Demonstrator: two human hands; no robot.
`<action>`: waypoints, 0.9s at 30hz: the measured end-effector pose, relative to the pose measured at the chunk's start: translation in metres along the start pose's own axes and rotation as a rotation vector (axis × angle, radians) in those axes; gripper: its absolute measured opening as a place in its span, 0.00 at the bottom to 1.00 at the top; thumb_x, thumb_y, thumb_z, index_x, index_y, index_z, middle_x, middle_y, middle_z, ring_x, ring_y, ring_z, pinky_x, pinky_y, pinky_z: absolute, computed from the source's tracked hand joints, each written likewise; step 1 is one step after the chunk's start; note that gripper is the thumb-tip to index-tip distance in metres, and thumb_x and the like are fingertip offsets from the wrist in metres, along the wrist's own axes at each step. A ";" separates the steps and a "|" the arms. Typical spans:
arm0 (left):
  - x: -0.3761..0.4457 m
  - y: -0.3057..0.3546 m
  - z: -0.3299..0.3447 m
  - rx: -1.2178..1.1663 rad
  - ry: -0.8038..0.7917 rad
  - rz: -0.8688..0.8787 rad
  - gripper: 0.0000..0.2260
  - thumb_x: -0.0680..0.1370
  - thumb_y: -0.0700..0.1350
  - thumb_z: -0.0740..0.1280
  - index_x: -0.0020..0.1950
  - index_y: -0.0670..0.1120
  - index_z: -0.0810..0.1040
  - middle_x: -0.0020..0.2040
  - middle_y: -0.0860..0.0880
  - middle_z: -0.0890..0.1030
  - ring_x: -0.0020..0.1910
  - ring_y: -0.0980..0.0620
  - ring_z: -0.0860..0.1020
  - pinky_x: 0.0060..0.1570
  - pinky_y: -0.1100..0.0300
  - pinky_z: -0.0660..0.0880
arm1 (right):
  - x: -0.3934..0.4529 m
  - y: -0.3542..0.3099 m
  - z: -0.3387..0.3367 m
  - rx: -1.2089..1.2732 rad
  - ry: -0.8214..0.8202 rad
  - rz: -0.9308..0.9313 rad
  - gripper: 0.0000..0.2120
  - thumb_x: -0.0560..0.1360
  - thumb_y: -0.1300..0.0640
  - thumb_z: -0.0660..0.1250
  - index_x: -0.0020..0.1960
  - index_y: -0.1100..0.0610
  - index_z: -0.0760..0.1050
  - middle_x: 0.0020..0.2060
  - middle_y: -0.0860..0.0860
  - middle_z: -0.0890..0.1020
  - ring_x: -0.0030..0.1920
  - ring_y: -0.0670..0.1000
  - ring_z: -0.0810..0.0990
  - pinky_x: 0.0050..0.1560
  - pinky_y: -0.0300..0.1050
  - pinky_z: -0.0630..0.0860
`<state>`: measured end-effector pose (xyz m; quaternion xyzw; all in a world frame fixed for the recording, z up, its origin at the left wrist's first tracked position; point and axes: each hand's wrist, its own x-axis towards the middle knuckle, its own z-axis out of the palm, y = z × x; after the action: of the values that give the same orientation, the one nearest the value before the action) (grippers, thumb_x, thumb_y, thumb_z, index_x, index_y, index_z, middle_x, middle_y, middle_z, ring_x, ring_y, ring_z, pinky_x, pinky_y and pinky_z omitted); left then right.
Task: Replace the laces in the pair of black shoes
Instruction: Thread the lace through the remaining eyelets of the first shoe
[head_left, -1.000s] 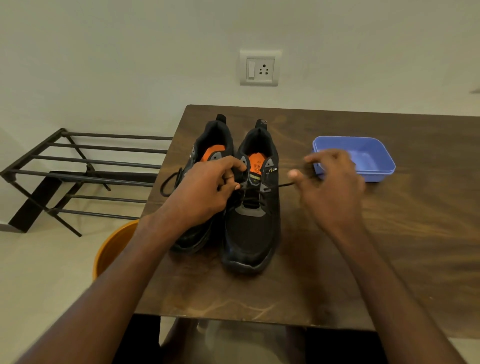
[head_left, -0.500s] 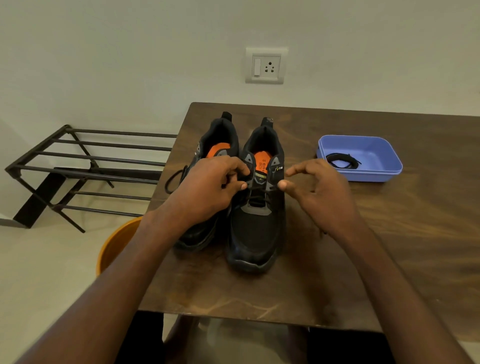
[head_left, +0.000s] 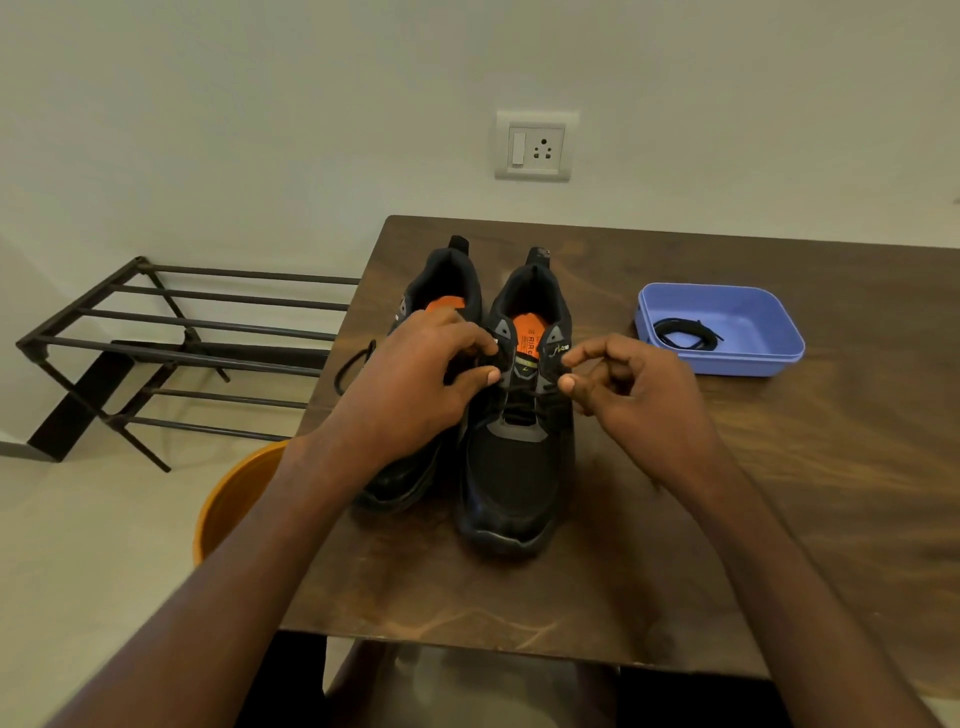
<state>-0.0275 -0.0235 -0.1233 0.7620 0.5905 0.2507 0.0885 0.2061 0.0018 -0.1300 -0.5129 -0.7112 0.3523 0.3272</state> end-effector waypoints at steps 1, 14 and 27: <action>0.000 0.002 0.000 0.005 0.059 -0.003 0.10 0.81 0.51 0.69 0.61 0.51 0.82 0.53 0.56 0.78 0.52 0.58 0.74 0.53 0.63 0.72 | -0.003 -0.007 -0.002 0.085 -0.020 -0.018 0.05 0.77 0.60 0.73 0.52 0.53 0.82 0.38 0.50 0.86 0.41 0.46 0.85 0.49 0.44 0.83; -0.005 0.045 0.003 -1.144 -0.165 -0.206 0.16 0.85 0.47 0.63 0.72 0.47 0.73 0.40 0.45 0.82 0.37 0.48 0.80 0.40 0.56 0.77 | -0.005 -0.049 -0.010 1.125 0.188 0.143 0.11 0.73 0.63 0.71 0.55 0.60 0.79 0.45 0.55 0.86 0.46 0.52 0.87 0.44 0.39 0.83; 0.003 0.026 0.009 -1.100 0.094 -0.280 0.11 0.83 0.41 0.68 0.64 0.40 0.76 0.35 0.48 0.78 0.29 0.57 0.72 0.30 0.65 0.69 | -0.007 -0.038 0.018 0.285 0.015 -0.152 0.06 0.78 0.60 0.73 0.53 0.52 0.83 0.46 0.46 0.87 0.50 0.43 0.85 0.52 0.35 0.80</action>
<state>0.0001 -0.0267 -0.1190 0.5062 0.4718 0.5407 0.4784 0.1744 -0.0163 -0.1089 -0.4086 -0.6882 0.4202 0.4276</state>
